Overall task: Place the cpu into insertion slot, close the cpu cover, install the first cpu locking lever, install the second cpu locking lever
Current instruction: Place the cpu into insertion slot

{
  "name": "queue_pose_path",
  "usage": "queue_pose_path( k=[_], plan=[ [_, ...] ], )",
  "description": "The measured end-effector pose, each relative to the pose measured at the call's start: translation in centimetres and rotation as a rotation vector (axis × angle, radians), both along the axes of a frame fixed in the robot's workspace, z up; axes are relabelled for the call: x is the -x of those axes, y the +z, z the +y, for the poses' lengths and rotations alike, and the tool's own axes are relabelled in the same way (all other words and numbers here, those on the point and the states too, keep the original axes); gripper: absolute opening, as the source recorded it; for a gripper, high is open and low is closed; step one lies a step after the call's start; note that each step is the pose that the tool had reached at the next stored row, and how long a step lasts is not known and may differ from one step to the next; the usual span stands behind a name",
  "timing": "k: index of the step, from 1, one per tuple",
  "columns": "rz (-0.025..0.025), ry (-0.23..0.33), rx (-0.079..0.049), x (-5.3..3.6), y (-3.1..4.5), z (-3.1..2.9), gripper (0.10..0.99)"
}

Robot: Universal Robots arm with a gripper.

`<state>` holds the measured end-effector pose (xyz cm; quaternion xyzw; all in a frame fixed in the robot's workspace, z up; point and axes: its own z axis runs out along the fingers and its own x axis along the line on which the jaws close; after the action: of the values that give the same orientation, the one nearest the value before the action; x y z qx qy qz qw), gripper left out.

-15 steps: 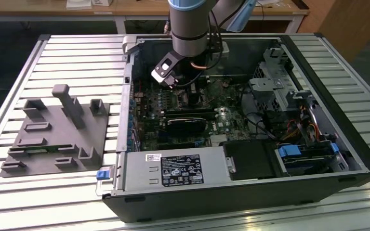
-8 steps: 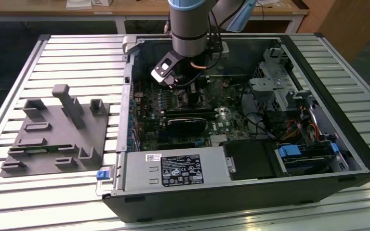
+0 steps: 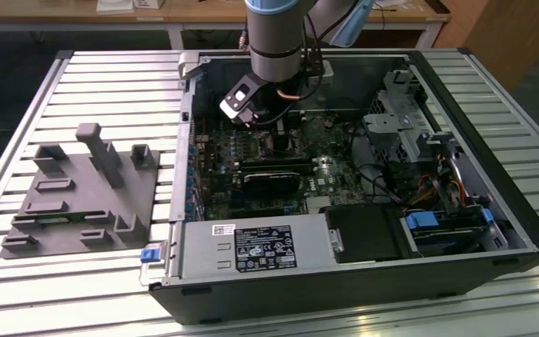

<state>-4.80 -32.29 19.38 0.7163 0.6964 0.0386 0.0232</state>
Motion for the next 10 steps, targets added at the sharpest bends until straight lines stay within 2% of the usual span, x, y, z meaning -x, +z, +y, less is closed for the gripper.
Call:
queue_pose_path(
  k=[10],
  plan=[
    [0.0002,0.000,0.003,0.01,-0.14,0.03,0.537]
  ],
)
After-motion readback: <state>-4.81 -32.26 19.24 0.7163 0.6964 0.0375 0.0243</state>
